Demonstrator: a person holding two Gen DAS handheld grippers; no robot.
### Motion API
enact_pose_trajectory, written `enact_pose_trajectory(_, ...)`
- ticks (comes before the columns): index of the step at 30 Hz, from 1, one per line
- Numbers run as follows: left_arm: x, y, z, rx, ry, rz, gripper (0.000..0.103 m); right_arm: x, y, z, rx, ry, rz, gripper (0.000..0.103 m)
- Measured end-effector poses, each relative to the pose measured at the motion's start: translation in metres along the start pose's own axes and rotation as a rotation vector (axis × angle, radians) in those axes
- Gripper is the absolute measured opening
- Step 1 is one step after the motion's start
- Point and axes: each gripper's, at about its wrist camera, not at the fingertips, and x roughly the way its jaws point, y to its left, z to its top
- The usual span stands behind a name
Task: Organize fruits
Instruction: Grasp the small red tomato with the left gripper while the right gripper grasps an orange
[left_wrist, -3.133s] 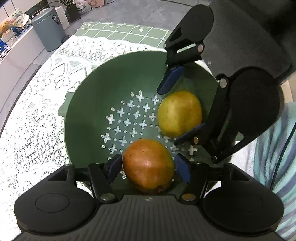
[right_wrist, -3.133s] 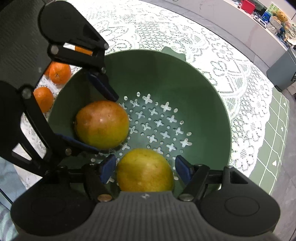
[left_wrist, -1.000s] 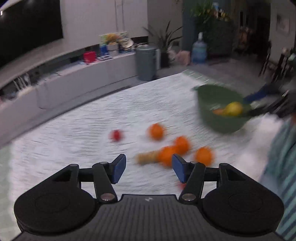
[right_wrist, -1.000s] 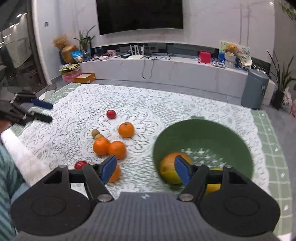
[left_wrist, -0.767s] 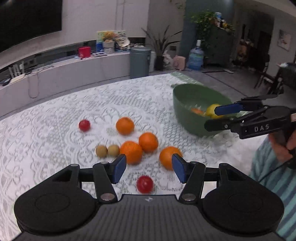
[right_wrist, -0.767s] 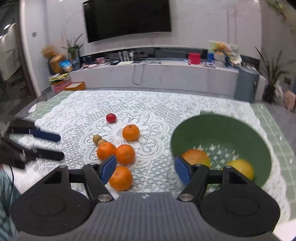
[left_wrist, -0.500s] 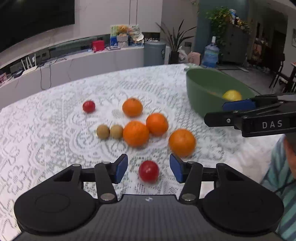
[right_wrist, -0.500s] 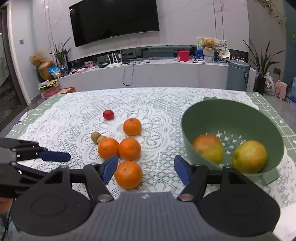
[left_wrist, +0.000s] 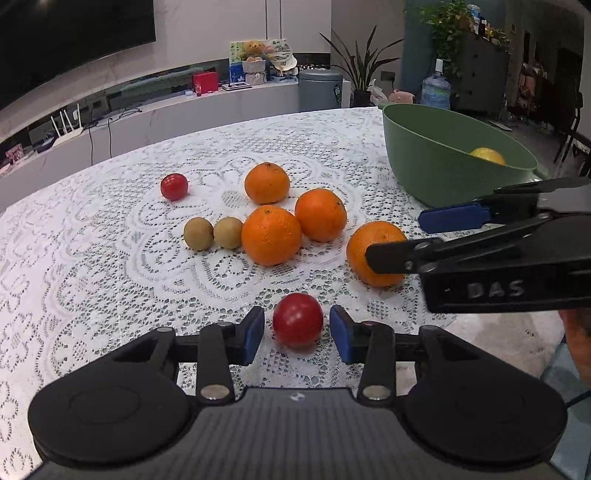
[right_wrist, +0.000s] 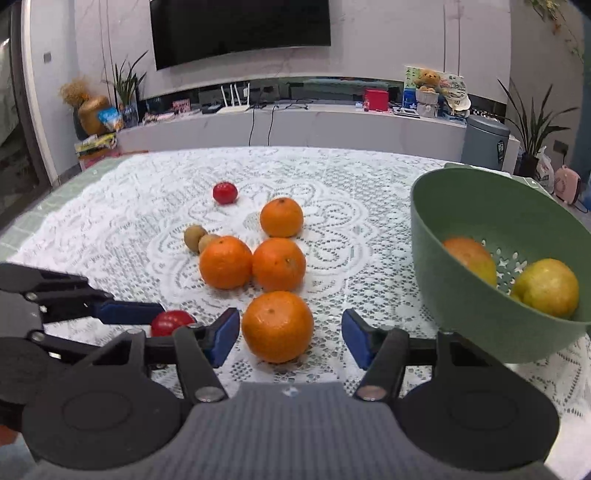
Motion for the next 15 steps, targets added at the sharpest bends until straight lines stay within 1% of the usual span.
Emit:
enact_pose_trajectory(3,0.004,0.0,-0.001,0.003,0.011,0.0,0.043,0.005,0.001,-0.002,-0.004,0.006,0.01,0.056)
enact_pose_trajectory(7,0.004,0.001,-0.001,0.004,0.006,-0.003,0.04,0.007,0.009,-0.003,-0.062,-0.004,0.002,0.055)
enact_pose_trajectory(15,0.006,0.002,-0.001,0.013,0.003,-0.008,0.04,0.015,0.006,-0.004,-0.037,0.005,0.026,0.053)
